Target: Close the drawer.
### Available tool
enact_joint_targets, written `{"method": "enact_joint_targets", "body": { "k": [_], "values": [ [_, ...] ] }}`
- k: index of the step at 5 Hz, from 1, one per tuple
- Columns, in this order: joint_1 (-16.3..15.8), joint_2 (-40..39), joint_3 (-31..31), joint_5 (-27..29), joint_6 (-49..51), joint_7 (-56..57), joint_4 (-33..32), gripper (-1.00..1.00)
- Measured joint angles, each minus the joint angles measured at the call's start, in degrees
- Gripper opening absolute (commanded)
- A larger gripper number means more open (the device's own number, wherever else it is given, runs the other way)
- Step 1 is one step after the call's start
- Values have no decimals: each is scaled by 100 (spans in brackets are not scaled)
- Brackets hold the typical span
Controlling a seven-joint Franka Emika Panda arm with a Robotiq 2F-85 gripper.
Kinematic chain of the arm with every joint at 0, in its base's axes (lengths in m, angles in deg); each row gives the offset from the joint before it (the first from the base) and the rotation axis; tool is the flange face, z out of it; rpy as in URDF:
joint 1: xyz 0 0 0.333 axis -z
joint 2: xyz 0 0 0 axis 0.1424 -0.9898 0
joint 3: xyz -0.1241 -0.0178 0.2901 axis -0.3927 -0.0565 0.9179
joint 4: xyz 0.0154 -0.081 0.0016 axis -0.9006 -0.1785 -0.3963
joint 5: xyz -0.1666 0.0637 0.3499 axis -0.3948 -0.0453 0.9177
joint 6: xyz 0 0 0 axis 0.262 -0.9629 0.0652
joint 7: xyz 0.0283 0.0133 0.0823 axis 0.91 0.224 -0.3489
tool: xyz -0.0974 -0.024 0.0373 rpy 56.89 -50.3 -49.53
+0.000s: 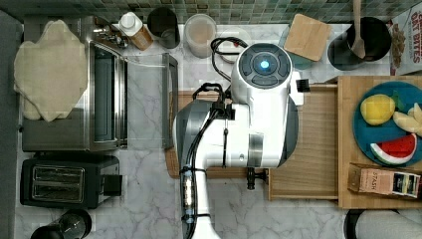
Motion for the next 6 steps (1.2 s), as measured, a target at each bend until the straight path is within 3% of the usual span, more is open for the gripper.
{"method": "enact_joint_targets", "body": {
  "k": [3, 4, 6],
  "values": [
    [14, -92, 11, -40, -145, 344, -185, -100],
    [9, 95, 13, -48, -825, 1110, -643, -100],
    [5, 433, 30, 10, -1153, 2047, -1376, -100]
  ]
}}
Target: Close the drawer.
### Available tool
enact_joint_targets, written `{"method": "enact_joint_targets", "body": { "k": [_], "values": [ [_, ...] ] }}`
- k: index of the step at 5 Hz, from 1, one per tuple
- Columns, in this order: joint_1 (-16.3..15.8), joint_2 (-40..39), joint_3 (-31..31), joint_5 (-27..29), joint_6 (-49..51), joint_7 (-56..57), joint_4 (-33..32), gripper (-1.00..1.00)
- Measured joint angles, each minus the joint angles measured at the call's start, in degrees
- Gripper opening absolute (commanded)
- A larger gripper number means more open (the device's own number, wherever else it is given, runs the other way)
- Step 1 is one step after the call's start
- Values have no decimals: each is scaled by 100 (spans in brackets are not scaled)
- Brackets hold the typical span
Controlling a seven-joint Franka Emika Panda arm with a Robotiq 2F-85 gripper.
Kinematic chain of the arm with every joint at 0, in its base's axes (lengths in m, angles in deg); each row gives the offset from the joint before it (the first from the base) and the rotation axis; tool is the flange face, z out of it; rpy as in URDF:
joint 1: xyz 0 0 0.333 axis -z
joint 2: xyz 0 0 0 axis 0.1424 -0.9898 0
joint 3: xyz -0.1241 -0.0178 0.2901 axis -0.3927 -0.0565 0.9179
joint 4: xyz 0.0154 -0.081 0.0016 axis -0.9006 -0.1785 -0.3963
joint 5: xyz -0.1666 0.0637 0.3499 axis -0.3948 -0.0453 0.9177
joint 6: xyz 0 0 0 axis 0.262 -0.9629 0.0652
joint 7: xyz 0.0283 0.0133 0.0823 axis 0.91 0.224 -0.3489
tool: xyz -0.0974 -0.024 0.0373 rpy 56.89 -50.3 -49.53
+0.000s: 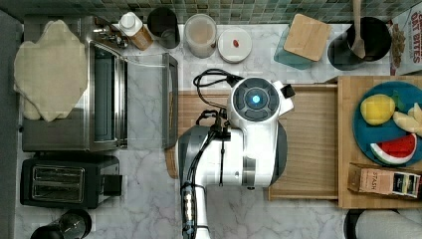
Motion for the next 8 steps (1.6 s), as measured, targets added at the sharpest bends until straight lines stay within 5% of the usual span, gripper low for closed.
{"method": "enact_joint_targets", "body": {
  "k": [5, 8],
  "values": [
    [-256, -546, 253, -79, -1763, -91, -1030, -100],
    [-192, -626, 243, -914, -2084, -422, -1667, -100]
  ]
}}
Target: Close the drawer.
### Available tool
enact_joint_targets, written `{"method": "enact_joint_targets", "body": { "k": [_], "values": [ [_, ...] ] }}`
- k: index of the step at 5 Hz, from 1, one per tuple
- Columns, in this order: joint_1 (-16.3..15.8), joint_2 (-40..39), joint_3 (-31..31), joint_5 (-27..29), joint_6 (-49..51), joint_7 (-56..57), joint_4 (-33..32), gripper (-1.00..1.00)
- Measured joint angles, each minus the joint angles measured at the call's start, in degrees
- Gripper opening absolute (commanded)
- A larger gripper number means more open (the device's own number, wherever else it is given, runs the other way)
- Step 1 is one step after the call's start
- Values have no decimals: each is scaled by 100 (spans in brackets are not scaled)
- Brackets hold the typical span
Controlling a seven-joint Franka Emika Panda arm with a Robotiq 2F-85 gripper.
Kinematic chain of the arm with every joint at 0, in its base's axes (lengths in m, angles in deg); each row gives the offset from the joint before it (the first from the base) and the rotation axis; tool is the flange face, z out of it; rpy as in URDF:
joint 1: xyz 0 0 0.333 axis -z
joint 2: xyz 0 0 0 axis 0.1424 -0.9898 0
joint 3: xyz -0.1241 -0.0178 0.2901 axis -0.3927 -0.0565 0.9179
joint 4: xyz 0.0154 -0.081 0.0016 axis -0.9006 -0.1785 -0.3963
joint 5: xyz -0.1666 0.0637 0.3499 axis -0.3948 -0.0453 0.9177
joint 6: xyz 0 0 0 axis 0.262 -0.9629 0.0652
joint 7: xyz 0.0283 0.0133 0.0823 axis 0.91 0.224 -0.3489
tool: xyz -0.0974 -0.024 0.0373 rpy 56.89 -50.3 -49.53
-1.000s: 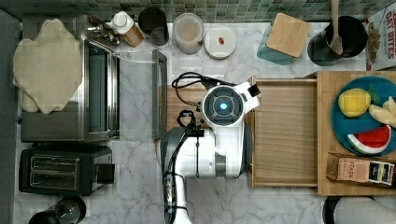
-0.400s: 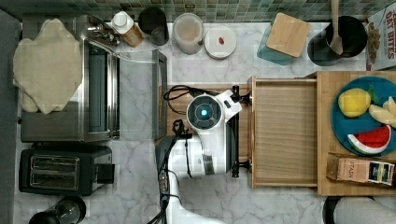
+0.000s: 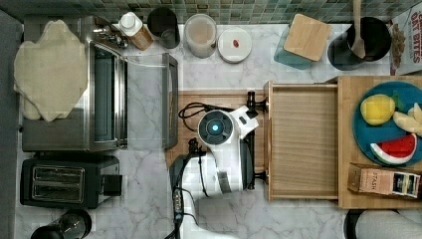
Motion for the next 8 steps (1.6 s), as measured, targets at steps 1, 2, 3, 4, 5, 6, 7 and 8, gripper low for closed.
{"method": "enact_joint_targets", "body": {
  "k": [1, 2, 3, 4, 5, 6, 7, 8],
  "values": [
    [58, 8, -63, -425, -339, 0, -101, -100],
    [139, 20, -206, -697, -1189, 0, -224, -100],
    [366, 26, -279, -707, -1390, 277, -235, -100],
    [630, 21, -232, -380, -1368, 827, -224, -100],
    [702, 36, -355, -272, -1368, 1341, -213, -100],
    [831, 29, -406, -273, -1318, 1736, -179, -100],
    [877, -119, -566, -271, -1083, 2419, 67, -100],
    [970, -442, -752, -50, -666, 3249, 571, -100]
  ]
}}
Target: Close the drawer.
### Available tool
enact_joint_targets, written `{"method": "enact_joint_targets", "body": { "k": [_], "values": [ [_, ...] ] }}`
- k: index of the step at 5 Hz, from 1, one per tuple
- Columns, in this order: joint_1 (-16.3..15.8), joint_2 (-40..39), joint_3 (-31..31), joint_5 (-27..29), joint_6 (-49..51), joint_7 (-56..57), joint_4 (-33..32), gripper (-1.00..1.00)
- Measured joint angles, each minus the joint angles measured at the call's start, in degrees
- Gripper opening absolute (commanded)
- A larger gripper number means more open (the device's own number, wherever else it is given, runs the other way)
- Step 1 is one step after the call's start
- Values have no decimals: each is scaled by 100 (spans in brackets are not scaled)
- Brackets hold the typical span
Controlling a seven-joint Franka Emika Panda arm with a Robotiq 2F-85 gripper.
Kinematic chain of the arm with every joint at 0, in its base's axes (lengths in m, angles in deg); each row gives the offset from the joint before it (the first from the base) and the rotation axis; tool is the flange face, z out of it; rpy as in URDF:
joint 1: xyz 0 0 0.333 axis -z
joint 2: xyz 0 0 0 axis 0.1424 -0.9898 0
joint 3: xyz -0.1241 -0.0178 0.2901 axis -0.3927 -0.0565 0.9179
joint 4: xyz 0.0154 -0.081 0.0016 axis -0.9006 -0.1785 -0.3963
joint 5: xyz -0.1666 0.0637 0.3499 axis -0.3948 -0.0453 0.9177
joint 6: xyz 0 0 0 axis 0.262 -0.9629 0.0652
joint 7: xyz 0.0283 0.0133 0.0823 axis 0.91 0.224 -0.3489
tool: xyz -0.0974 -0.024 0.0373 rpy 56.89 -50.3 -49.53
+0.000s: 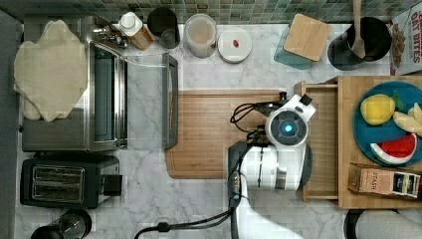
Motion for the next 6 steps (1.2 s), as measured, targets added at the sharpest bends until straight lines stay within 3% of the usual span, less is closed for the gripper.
{"method": "enact_joint_targets", "body": {
  "k": [1, 2, 3, 6],
  "values": [
    [89, -318, -329, 27, 204, 269, 448, -100],
    [727, -577, -149, -79, 221, 269, 806, -100],
    [895, -664, -73, 118, 394, 269, 1007, -100],
    [747, -759, -137, -105, 571, 269, 1153, -100]
  ]
}}
